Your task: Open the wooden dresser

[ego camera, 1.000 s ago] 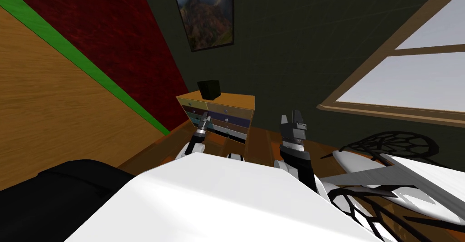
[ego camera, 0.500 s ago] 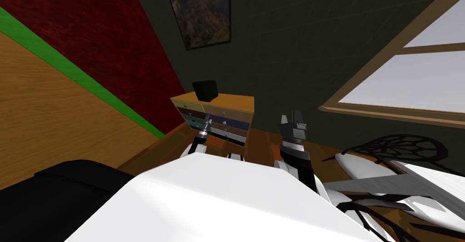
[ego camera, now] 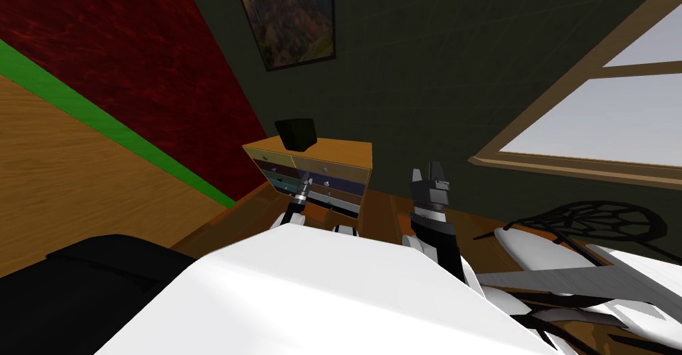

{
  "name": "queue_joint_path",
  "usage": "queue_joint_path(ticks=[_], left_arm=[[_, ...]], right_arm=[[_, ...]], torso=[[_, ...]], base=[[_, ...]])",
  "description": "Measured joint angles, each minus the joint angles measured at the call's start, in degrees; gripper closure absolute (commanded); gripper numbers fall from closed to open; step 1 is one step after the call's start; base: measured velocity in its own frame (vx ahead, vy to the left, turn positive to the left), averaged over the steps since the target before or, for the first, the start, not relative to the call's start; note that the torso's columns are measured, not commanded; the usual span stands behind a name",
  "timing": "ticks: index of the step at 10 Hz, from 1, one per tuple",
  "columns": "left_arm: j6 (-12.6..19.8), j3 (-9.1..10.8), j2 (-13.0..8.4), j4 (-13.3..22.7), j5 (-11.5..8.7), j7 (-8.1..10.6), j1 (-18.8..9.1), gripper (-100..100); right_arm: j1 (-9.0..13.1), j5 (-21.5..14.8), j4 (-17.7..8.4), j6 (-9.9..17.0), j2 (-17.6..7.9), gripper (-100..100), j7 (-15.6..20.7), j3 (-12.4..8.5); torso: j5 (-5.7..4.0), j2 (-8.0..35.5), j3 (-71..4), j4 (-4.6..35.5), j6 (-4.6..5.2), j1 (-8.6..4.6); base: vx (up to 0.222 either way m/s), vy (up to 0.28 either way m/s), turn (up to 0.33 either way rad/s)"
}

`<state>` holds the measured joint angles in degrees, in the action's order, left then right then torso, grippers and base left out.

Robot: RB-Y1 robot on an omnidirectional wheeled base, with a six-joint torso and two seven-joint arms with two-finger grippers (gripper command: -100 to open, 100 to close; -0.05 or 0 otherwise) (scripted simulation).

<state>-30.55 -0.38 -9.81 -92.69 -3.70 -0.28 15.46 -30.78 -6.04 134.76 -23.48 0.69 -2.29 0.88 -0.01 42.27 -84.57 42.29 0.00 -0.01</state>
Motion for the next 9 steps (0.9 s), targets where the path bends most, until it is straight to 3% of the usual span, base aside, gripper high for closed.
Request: queue_joint_path(ticks=[5, 9], left_arm=[[-1.2, -0.15, 1.5, 6.6, -0.1, 0.62, -1.8, -100], [-1.5, -0.44, 4.4, 11.1, -0.1, 0.92, -3.1, -100]], right_arm=[[0.0, 0.0, 0.0, 0.0, 0.0, 0, 0.0, 0.0], [0.0, 0.0, 0.0, 0.0, 0.0, 0, 0.0, 0.0]], torso=[[-0.01, -0.1, -0.1, 0.0, 0.00, -0.04], [0.01, 0.1, 0.0, 0.0, 0.00, 0.01]], base=[[0.106, -0.009, -0.028], [0.090, -0.004, -0.021]])
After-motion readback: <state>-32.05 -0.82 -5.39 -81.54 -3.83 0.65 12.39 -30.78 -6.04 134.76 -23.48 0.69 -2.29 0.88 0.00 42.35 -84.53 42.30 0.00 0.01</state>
